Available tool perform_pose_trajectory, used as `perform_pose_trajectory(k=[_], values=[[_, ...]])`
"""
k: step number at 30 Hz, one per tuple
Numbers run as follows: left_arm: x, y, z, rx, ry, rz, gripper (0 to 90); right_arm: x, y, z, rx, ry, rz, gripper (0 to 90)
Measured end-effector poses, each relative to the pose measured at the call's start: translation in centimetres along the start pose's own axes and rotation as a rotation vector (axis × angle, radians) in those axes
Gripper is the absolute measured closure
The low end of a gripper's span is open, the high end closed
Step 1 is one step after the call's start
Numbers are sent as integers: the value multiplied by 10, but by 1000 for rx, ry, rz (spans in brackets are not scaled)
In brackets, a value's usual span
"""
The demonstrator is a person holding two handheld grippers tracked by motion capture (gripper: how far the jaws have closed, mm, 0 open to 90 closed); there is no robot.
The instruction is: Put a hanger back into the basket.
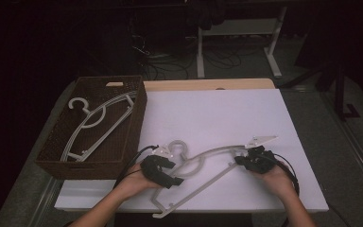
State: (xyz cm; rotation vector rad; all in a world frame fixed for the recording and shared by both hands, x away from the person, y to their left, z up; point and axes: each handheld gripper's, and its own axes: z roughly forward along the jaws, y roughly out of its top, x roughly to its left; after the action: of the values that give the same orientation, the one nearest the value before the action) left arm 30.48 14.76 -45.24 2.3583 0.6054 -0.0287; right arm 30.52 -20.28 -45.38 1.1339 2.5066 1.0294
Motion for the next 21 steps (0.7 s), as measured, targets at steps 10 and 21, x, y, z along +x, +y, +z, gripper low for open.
perform_pose_trajectory(k=[10, 21], values=[[-6, 2, 0, 24, 31, 34, 430, 0, -1, 1, 4, 4, 3, 894], [-5, 4, 0, 26, 9, 21, 633, -1, -2, 1, 5, 11, 7, 895]])
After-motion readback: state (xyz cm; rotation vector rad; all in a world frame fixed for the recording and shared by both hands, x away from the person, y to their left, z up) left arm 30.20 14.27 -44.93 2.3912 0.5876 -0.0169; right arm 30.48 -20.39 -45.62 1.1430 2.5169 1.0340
